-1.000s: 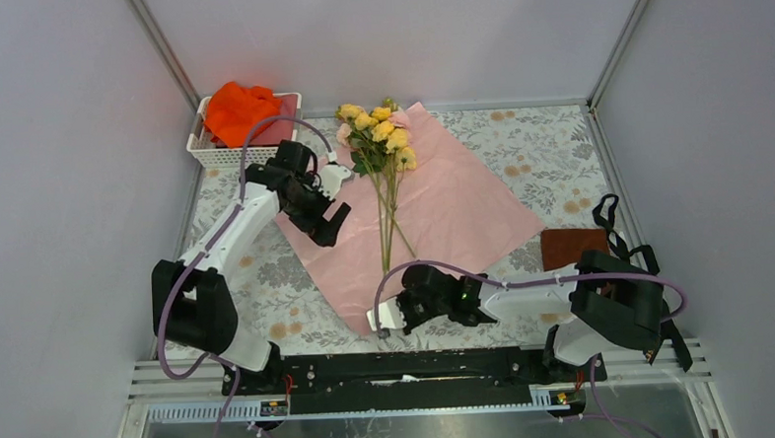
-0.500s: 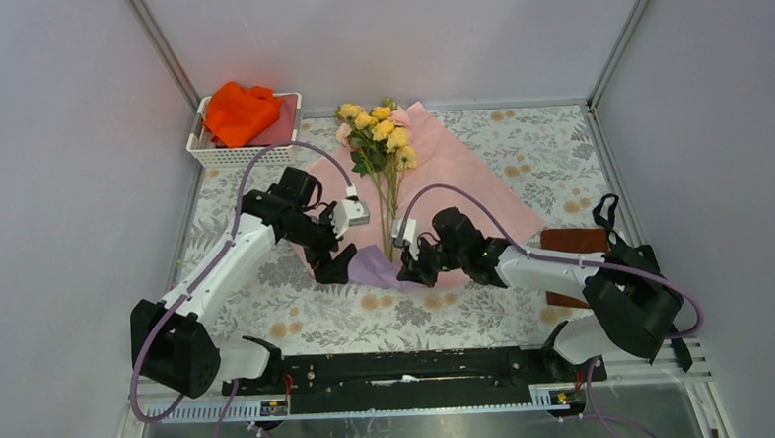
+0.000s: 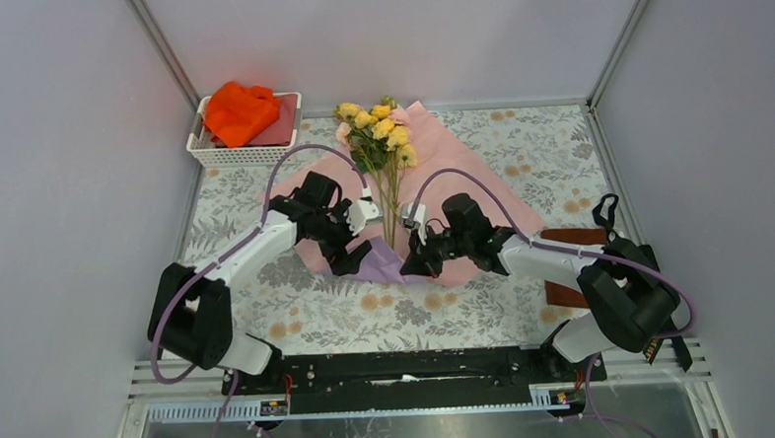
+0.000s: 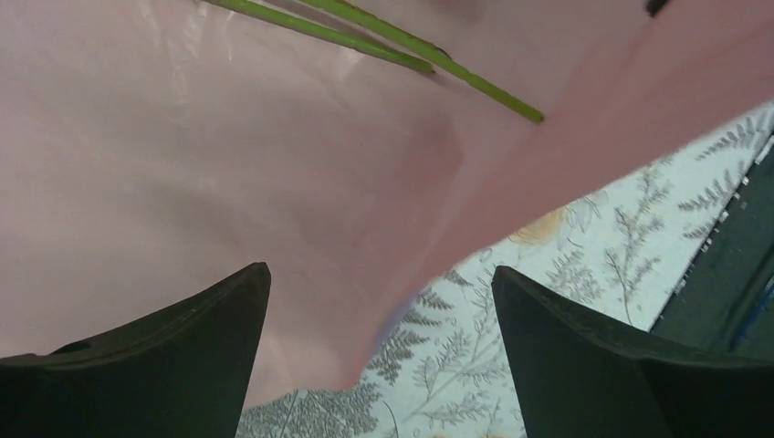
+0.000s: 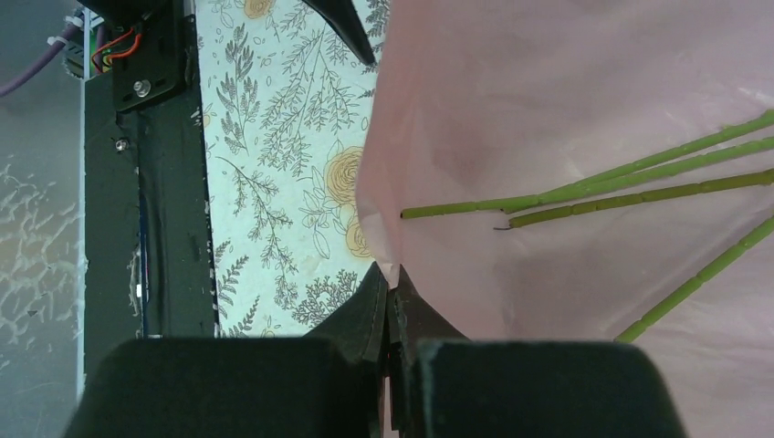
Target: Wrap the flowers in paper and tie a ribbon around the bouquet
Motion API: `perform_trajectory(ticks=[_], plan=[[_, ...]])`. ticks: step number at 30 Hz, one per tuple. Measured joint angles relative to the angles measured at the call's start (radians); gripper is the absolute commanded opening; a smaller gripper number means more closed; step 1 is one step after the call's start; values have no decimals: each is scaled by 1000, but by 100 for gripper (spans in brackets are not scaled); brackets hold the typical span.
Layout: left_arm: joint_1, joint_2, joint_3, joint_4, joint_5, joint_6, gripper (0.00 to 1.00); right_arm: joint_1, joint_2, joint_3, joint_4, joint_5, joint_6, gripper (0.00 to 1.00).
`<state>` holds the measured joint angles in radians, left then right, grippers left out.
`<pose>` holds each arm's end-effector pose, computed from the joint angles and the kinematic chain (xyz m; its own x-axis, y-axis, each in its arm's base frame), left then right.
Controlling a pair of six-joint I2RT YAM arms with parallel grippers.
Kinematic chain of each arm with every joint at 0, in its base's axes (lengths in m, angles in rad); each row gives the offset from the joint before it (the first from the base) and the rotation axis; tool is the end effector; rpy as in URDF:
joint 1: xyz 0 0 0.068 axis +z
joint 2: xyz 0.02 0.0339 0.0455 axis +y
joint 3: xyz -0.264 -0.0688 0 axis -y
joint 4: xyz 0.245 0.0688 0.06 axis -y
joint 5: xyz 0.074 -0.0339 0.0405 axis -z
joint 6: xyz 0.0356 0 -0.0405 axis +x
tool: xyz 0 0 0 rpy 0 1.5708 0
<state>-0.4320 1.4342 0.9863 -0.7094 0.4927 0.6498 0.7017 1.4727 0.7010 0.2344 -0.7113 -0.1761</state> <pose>0.2411 -0.1297 0.2265 -0.3345 0.7412 -0.5820 0.9343 0.3417 -0.1018 0.2128 0.2103 0.1967 -0.2241 -0.3632 -0.9043 -0.9716 0.1553 0.1785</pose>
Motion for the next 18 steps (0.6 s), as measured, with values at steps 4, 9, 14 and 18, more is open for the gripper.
perform_trajectory(ticks=[4,9,14,18], plan=[[0,77,0,58,18,-26,71,-18,2,2,3,-42,11,3],[-1,89,0,55,129,-18,0,-41,17,2,9,-69,61,48],[-14,42,-21,53,229,7,0,-163,13,-39,183,-153,326,48],[-35,19,-40,50,245,6,0,-265,17,-43,229,-161,516,17]])
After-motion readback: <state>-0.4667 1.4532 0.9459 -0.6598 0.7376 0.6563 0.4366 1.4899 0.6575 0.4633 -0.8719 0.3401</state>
